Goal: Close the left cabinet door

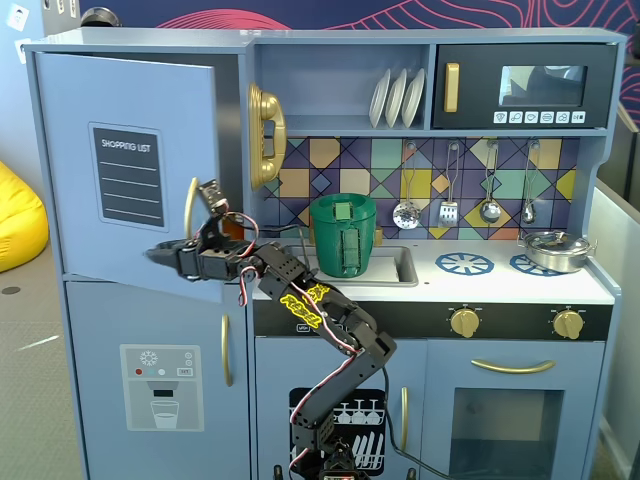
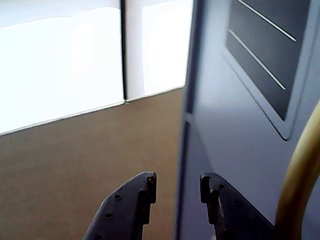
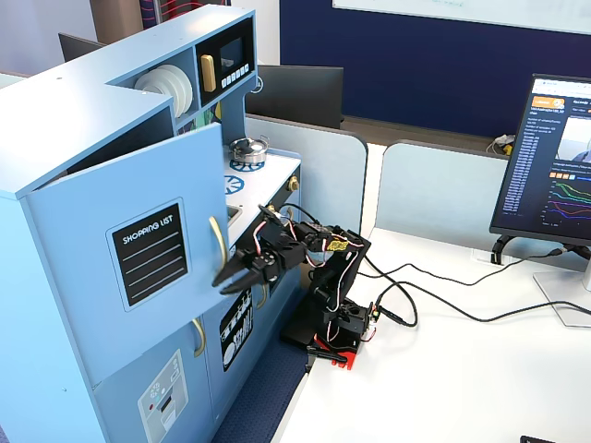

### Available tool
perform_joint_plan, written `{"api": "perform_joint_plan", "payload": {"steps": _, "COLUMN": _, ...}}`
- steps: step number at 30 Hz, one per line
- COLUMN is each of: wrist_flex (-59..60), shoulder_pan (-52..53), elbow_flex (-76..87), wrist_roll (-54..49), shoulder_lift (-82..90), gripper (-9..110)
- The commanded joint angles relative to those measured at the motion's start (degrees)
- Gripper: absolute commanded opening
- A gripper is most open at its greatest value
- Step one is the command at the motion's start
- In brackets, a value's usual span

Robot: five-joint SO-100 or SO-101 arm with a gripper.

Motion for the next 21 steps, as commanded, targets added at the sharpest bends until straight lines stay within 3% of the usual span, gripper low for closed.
{"api": "perform_joint_plan", "payload": {"steps": 1, "wrist_flex": -0.26, "shoulder_pan": 9.05, "elbow_flex": -4.48, "wrist_roll": 1.41, "shoulder_lift": -0.26, "gripper": 0}}
{"api": "perform_joint_plan", "payload": {"steps": 9, "wrist_flex": -5.19, "shoulder_pan": 20.74, "elbow_flex": -6.06, "wrist_roll": 3.25, "shoulder_lift": -4.57, "gripper": 0}}
{"api": "perform_joint_plan", "payload": {"steps": 14, "wrist_flex": -3.96, "shoulder_pan": 16.44, "elbow_flex": -2.99, "wrist_roll": 2.02, "shoulder_lift": -0.44, "gripper": 0}}
{"api": "perform_joint_plan", "payload": {"steps": 21, "wrist_flex": 7.82, "shoulder_pan": 8.26, "elbow_flex": 6.59, "wrist_roll": 2.02, "shoulder_lift": 12.13, "gripper": 0}}
